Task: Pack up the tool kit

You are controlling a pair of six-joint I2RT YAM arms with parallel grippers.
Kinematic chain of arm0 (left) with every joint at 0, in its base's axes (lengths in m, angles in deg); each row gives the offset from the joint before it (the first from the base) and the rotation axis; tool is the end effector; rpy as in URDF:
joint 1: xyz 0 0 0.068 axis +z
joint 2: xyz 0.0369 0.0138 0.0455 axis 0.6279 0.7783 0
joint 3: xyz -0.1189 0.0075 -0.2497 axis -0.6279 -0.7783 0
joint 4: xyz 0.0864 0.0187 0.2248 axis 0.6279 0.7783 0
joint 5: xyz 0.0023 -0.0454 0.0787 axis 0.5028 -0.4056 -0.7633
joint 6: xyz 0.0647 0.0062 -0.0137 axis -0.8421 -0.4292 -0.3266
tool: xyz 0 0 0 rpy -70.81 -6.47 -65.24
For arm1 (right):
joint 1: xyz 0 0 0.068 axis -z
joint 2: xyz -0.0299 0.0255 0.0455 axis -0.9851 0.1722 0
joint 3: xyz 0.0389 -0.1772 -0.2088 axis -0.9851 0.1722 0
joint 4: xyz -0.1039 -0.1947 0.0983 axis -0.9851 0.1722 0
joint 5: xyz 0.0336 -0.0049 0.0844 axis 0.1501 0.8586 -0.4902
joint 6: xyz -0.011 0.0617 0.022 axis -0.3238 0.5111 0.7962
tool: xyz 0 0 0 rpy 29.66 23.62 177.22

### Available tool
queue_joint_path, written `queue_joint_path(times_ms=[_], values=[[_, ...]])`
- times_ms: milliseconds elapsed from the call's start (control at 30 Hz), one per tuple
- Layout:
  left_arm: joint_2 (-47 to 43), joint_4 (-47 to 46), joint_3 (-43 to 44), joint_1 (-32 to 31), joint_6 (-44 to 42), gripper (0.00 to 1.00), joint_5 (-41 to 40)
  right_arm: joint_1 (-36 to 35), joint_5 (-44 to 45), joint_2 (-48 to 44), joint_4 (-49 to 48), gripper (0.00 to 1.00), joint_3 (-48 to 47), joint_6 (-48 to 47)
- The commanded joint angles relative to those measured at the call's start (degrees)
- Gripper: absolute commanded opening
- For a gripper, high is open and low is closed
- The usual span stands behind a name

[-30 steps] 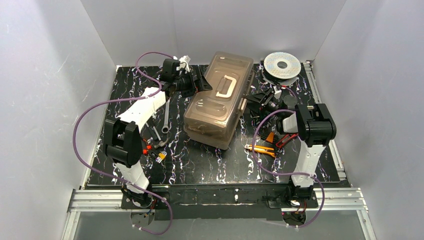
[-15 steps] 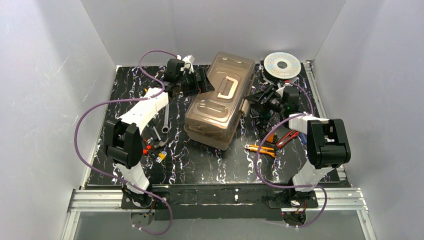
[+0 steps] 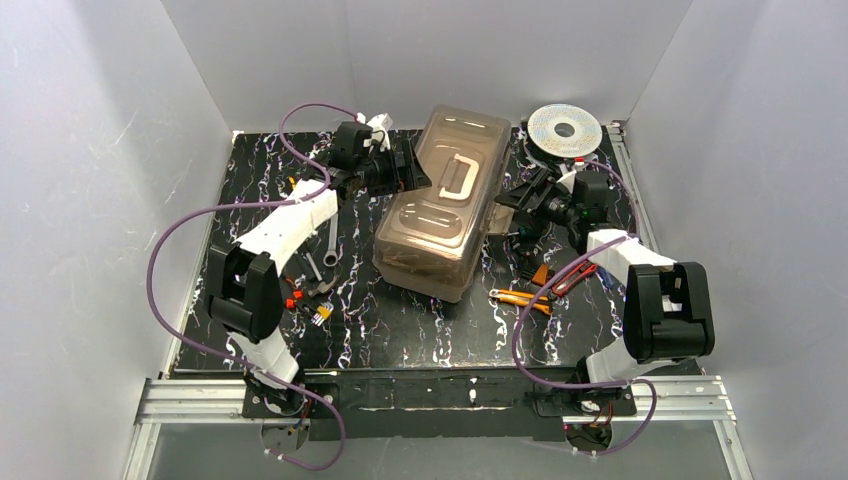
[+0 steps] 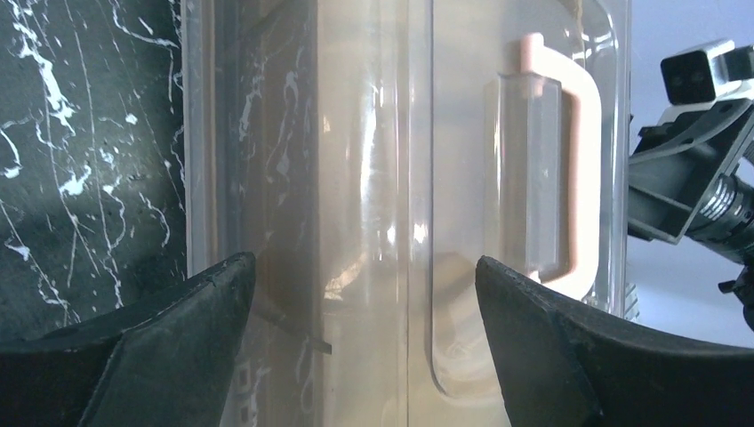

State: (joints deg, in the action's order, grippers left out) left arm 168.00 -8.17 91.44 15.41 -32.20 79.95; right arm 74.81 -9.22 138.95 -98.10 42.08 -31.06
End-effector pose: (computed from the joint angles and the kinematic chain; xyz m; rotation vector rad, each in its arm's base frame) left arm 0.3629 -0.1776 0.3181 0.1362 2.1558 -0.9099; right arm 0.3225 0.0587 0.2344 0.4631 2.0512 1.2139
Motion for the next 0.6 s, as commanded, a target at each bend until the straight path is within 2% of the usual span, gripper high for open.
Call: queue_joint_path(times_ms=[0,133,200,367,567], values=[[-4.77,6.23,-4.40,-2.75,-0.87,0.91,3.37,0.64,1.96,-4.36,8.20,0.82,-1.32,-6.64],[-8.75,6.84,-8.70,-2.71,0.57,0.91,4.33,0.63,11.48,-7.05,24.42,0.81,-7.07,-11.29],[-11.78,6.64,-11.83,-3.04,1.41,0.91,5.22,0.58,12.98,-8.31,28.77,0.81,-10.13,-13.54],[-17.78,4.97,-18.03,-4.26,3.94,0.92,4.59,0.31,12.88,-12.72,27.77,0.81,-8.93,-14.63],[-19.00,5.68,-17.11,-5.32,5.50,0.92,5.68,-0.18,10.03,-11.28,28.06,0.80,-11.43,-15.40]])
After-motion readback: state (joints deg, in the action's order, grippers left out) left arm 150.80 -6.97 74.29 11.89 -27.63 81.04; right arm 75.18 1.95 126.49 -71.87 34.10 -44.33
